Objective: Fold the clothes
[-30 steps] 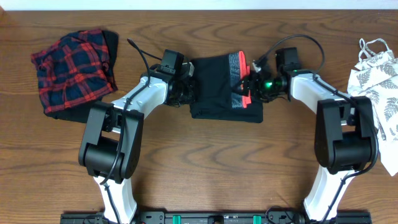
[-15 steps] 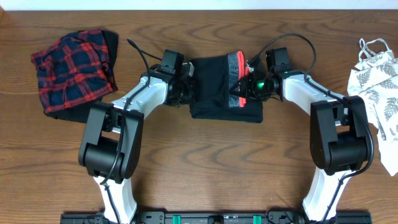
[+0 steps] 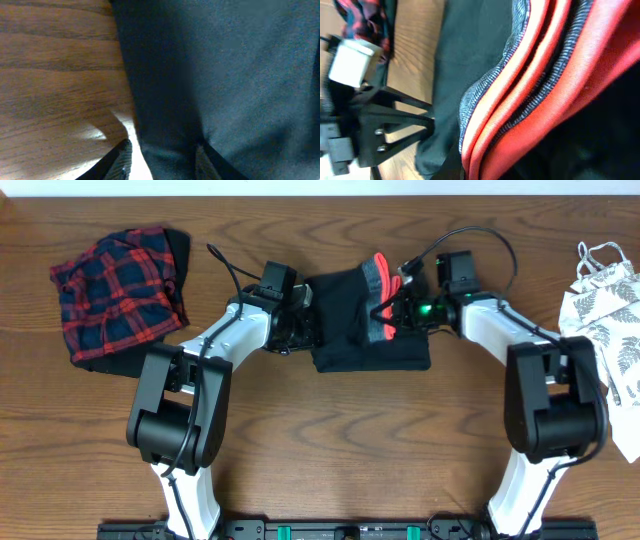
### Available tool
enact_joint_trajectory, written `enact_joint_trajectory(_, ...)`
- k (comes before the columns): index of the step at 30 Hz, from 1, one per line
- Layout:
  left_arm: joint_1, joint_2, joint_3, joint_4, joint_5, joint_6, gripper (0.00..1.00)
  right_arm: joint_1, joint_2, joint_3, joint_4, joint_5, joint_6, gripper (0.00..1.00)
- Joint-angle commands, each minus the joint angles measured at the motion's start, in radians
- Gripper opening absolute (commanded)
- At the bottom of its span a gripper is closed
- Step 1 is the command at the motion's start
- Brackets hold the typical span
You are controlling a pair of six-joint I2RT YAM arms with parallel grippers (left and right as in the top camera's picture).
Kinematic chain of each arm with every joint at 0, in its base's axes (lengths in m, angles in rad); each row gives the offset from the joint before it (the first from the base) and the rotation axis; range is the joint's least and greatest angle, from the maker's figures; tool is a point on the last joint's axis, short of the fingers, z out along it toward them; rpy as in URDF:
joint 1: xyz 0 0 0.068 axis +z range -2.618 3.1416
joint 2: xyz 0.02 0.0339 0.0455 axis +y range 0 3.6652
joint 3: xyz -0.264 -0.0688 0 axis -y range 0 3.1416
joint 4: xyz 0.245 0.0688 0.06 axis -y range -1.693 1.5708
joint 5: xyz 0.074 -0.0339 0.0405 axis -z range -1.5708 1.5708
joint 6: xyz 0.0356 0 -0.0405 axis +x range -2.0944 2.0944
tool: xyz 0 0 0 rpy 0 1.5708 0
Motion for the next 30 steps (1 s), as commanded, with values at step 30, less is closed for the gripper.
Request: enact_joint_trajectory(30, -0.003, 0.021, -0.003, -0.007, -0.02, 0.002, 0.44, -0.109, -0.348, -0.001, -0.183, 0.009, -0.015, 0.01)
